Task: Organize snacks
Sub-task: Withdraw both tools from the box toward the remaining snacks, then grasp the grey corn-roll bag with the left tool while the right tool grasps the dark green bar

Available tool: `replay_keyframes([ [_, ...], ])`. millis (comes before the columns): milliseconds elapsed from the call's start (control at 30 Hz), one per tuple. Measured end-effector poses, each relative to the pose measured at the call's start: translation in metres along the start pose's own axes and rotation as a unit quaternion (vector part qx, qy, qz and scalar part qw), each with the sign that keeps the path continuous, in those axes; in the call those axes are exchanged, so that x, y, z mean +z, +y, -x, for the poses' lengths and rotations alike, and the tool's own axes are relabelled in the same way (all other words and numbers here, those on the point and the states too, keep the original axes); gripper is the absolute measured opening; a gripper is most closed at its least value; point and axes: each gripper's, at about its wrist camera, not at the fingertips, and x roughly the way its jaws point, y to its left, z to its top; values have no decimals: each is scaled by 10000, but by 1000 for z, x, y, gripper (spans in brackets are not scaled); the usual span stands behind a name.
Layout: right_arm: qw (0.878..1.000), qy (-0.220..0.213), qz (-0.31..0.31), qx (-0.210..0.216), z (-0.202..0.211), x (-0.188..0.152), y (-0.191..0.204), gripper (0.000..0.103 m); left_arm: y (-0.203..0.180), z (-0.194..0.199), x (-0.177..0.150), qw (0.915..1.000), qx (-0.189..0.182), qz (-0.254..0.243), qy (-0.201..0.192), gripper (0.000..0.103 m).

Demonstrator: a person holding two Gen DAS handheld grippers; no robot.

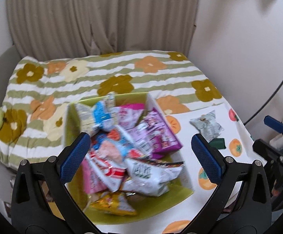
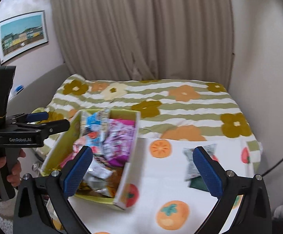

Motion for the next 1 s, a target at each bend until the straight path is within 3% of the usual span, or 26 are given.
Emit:
replay_keyframes([
  [300,9980,391,-307,-379,-1,-16,-108,102,-111,-75,27,9962,-436,-530,539,102],
  [500,9951,939,-115,-300,-24,-32,-169,102,-195,-144,39,9824,-564,-1357,1157,102],
  [633,9921,1244,93,-104,-46,-42,-202,102,-233,-187,41,9732,-584,-1638,1504,102],
  [800,9870,1594,13,215,-80,-56,-231,102,-248,-241,37,9703,-496,-1269,1997,102],
  [1000,9799,1885,278,589,-120,-75,-233,102,-243,-300,20,9677,-292,-373,2477,102],
])
